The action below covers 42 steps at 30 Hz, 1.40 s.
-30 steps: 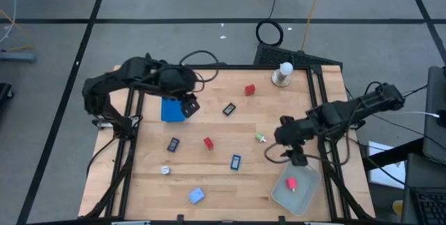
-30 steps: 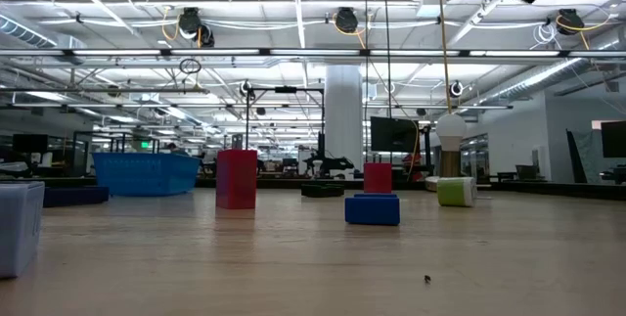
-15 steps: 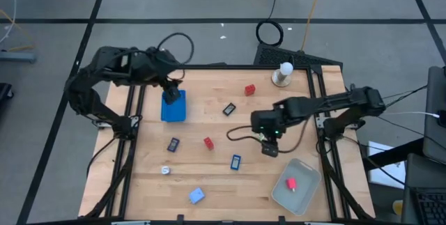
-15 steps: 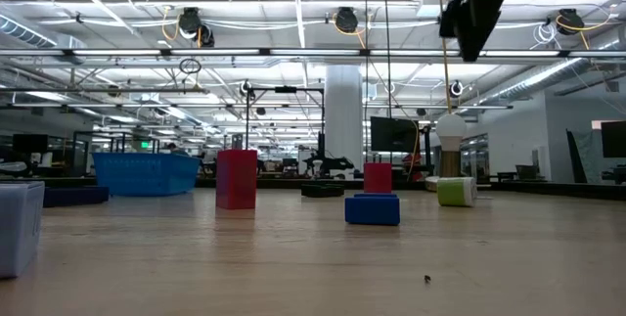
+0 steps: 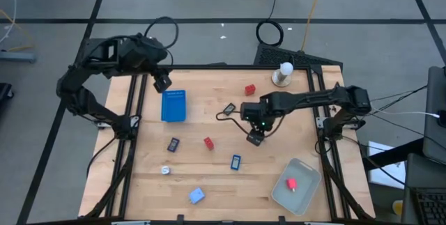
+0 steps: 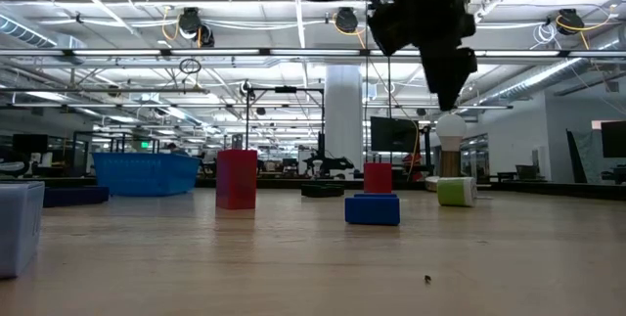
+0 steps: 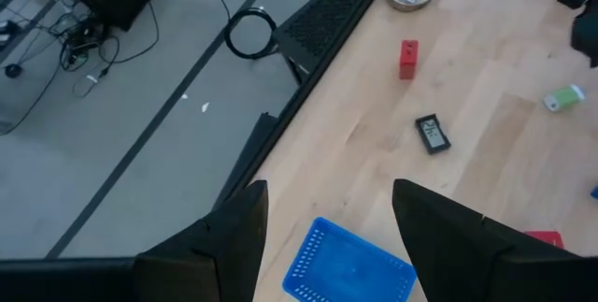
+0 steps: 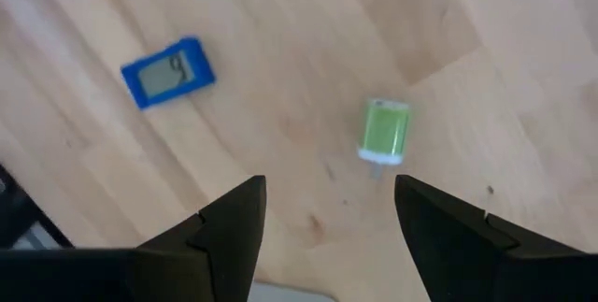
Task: Pick & Place Office items
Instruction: Put the green charger adapter into the white bin
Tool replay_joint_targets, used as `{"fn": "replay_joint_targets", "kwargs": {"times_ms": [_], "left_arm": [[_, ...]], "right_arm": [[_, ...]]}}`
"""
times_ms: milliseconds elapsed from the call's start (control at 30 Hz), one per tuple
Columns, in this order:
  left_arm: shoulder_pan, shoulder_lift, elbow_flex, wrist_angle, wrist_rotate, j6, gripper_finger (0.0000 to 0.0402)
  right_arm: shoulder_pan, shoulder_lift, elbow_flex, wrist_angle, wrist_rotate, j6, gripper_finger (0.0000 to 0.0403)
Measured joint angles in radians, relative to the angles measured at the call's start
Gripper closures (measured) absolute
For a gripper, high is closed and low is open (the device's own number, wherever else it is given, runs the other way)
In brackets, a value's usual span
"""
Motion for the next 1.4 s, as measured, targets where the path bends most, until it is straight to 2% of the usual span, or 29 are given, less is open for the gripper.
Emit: {"fn": "replay_joint_targets", "kwargs": {"times_ms": [467, 1400], "left_arm": [[0.007, 0.003, -0.001, 0.004, 0.002, -0.025, 0.0172], [0.007, 0.003, -0.001, 0.005, 0.001, -0.037, 0.0172]], "right_arm": [[-0.006, 0.025, -0.036, 0.079, 0.124, 0.012, 0.0174], [0.017, 0.024, -0.257, 0.244, 0.12, 0.001, 0.0174]]}}
